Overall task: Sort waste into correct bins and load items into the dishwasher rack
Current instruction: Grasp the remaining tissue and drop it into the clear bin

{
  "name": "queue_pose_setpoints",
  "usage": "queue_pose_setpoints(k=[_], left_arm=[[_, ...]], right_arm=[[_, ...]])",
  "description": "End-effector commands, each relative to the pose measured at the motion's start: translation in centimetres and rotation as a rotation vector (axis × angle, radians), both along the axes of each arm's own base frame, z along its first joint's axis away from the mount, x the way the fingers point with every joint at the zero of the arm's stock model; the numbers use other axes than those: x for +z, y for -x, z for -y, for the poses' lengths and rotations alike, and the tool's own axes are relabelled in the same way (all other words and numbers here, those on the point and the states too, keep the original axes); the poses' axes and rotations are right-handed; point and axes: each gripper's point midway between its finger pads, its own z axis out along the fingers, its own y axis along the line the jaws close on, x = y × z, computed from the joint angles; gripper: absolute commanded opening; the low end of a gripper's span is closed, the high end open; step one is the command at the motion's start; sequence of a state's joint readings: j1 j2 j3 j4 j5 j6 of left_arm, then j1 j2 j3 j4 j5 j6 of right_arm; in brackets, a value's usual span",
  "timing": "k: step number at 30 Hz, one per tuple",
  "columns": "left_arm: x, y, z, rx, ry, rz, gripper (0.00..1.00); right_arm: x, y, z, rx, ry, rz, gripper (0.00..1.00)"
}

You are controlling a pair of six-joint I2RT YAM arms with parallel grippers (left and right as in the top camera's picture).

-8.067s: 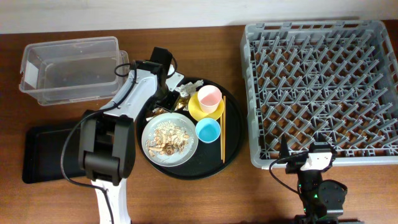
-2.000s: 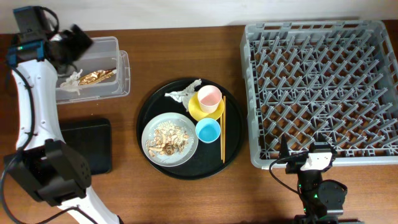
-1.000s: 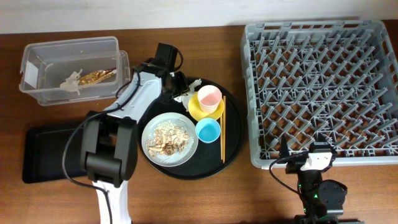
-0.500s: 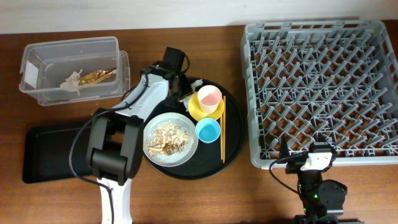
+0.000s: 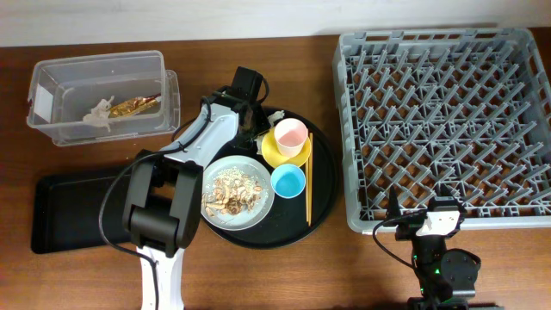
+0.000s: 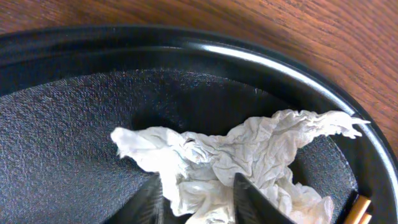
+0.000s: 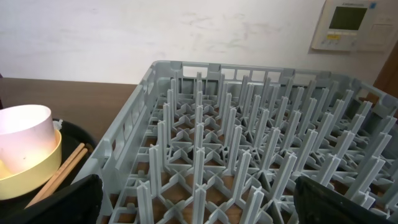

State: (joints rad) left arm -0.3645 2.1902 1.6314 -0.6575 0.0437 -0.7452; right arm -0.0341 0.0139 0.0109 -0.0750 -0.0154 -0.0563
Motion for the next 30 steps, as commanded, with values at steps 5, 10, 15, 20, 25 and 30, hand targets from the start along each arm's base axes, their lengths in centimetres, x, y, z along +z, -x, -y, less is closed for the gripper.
queue_pose_setpoints(k=[5,10,15,20,25,30], left_arm=[[-3.7,1.4,-0.7,0.005,-0.045,-0.085,0.2],[-2.7,1.1,-1.4,0.019,-0.042,-0.086,0.01],[3.9,-1.1,-3.0,0.062,-0.003,0.024,0.01],[12.0,-3.2,-7.1,0.154,0.037,0.205,0.01],[15.6,-5.2,-14.3,0.306,0.015,0.327,0.01],[16.8,-6.4,-21.3,0.441,0.004,0.393,0.01]], right_arm=[[-0.2,0.0,0.4,-0.019,0.0,-0.002,0.98],[-0.2,0.0,0.4,-0.019,0.0,-0.002,0.98],[-0.2,0.0,0.4,-0.019,0.0,-0.002,0.98],[-0.2,0.0,0.4,-0.019,0.0,-0.002,0.98],[-0.2,0.0,0.4,-0.019,0.0,-0.002,0.99],[-0.2,0.0,0.4,-0.019,0.0,-0.002,0.98]])
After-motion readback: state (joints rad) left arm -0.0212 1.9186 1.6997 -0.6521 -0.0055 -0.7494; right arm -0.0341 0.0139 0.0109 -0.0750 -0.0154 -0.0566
